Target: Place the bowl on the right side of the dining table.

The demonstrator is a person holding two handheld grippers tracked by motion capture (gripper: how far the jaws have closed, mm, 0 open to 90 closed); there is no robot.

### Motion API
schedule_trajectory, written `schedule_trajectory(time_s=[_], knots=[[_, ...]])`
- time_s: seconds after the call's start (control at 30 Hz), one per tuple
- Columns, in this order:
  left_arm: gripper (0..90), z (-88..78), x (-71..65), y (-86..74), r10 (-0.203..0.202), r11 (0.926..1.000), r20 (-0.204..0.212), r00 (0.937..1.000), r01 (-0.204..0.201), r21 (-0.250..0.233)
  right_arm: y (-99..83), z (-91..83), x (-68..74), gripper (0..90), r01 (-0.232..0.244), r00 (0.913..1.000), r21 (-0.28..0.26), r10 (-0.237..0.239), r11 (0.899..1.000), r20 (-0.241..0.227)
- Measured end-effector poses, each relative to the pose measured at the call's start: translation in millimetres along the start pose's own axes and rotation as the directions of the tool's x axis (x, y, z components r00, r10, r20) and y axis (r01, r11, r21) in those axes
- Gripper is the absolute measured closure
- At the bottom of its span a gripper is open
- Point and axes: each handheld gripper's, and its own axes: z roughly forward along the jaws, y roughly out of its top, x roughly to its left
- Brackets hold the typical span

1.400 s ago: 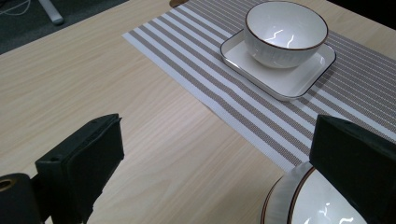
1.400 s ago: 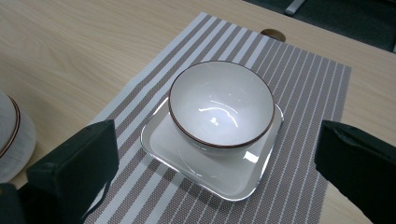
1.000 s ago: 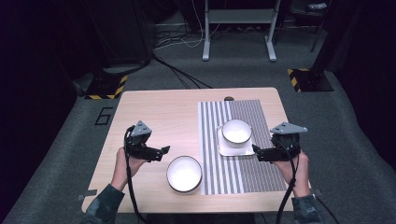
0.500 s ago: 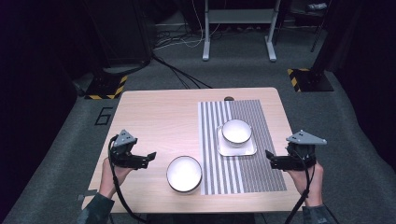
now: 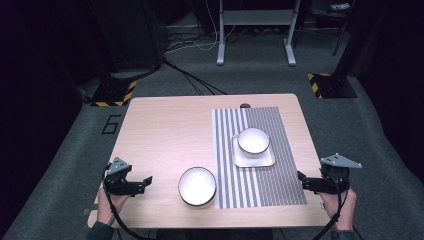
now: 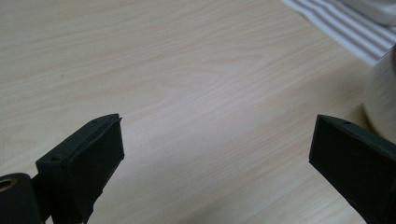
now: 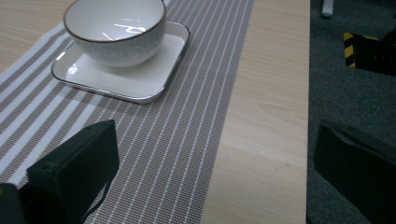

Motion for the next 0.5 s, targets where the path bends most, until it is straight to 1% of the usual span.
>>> schedule_trajectory(time_s=[0.07,0.17,0.23,0.33,0.4,0.47,0.5], knots=[[2.6,1.3,3.9,-7.8,-0.016,0.9998,-0.014,0.9998,0.016,0.011,-5.2,2.4,-3.8,0.0,-0.015,0.9998,0.004,0.015,1.000,0.010],[2.6,3.1,9.1,-18.2,-0.040,0.9991,-0.028,0.9988,0.040,0.016,-12.3,6.0,-8.9,0.0,-0.032,0.9993,0.003,0.032,0.999,0.017],[2.5,4.6,11.2,-24.3,-0.046,0.9987,-0.048,0.9978,0.047,0.021,-16.9,9.0,-11.8,0.0,-0.043,0.9989,0.006,0.043,0.999,0.019],[2.3,9.3,13.1,-33.2,-0.031,0.9982,-0.084,0.9960,0.035,0.048,-25.0,15.1,-14.3,0.0,-0.043,0.9987,0.015,0.043,0.999,0.029],[2.2,13.3,13.4,-38.9,-0.028,0.9969,-0.087,0.9958,0.034,0.071,-31.5,21.6,-15.3,0.0,-0.042,0.9986,0.026,0.041,0.999,0.033],[1.8,17.2,13.1,-43.5,-0.015,0.9953,-0.097,0.9951,0.025,0.093,-38.6,29.2,-16.1,0.0,-0.047,0.9984,0.040,0.046,0.998,0.032],[1.6,19.2,12.8,-45.5,-0.016,0.9955,-0.101,0.9948,0.025,0.091,-42.2,33.1,-16.3,0.0,-0.048,0.9984,0.048,0.047,0.998,0.032]])
